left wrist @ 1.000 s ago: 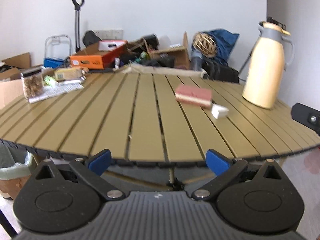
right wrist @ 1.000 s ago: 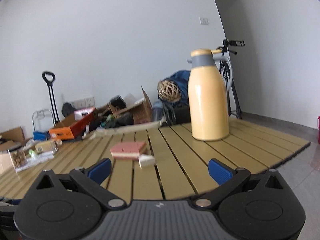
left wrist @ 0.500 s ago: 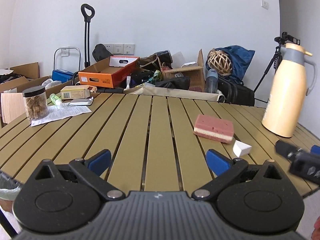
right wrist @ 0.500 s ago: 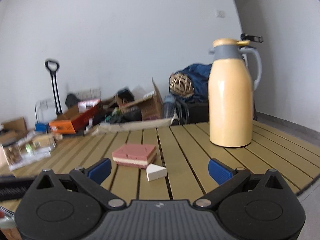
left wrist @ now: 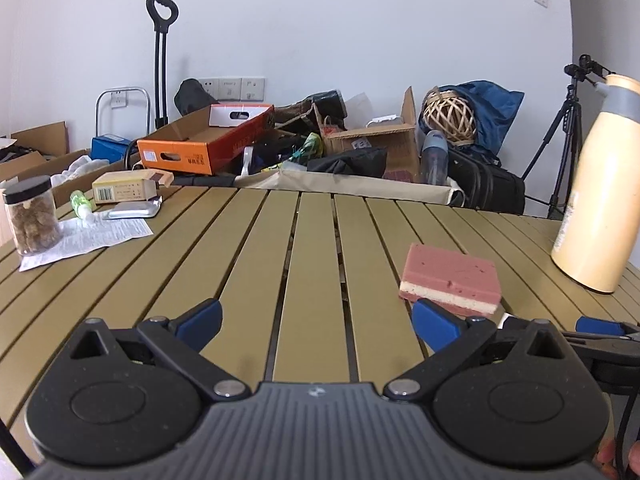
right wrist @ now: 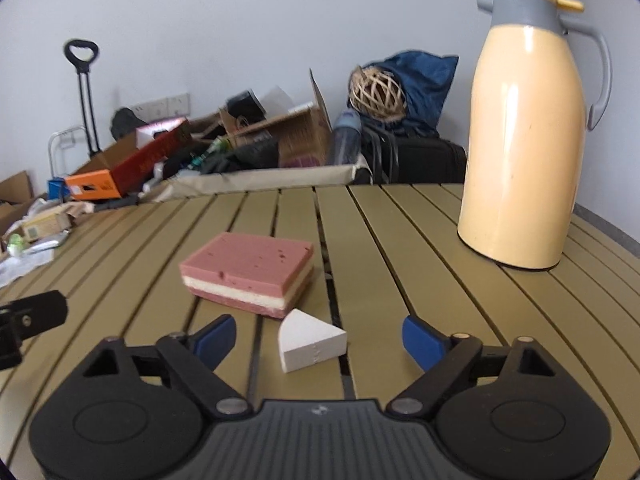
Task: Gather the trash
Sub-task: 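Grasp the white foam wedge with the right gripper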
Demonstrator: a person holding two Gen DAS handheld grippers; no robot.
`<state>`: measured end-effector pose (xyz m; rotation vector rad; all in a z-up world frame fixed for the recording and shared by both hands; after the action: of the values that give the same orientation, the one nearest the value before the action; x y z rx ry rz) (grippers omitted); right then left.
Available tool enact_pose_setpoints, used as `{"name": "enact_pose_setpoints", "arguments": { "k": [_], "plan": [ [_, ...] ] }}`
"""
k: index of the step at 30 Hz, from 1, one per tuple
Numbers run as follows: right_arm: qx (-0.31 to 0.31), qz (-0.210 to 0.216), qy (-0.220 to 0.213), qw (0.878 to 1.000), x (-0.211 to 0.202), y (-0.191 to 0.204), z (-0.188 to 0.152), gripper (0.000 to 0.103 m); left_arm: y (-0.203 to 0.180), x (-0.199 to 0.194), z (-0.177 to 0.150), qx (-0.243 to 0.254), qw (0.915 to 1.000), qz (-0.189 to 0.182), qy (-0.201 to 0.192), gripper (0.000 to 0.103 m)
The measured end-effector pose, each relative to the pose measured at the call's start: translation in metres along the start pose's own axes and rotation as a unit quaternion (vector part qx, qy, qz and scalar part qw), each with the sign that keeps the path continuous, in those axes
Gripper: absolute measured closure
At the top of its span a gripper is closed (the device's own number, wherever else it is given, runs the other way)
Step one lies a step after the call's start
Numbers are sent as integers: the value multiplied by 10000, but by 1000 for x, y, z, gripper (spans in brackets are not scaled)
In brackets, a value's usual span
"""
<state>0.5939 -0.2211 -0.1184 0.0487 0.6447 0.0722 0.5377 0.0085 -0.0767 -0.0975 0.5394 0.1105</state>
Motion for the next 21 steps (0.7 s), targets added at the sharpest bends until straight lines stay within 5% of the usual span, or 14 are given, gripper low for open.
{"name": "enact_pose_setpoints", "arguments": {
  "k": [6, 11, 21],
  "plan": [
    [1, 66, 262, 9996, 15, 6, 4, 22, -3, 18, -7, 67, 9999, 34, 105, 0],
    [17, 17, 436, 9990, 23, 5, -1, 62, -4, 20, -9, 73, 9999, 36, 112, 0],
    [177, 324, 244, 9990, 14, 5, -1, 71, -6, 22, -12, 134, 9998, 44, 125, 0]
  ]
}}
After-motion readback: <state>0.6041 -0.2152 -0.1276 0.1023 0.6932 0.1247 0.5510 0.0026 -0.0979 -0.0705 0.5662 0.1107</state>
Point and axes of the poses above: each gripper's, at about its wrist camera, not at the fingertips, and x roughly the way its jaws point, y to its left, z to its top, the point moved 10 cm from there along x, roughly the way its jaws point, and after that the axes turned 5 degrees about y, right-handed, at the moved point
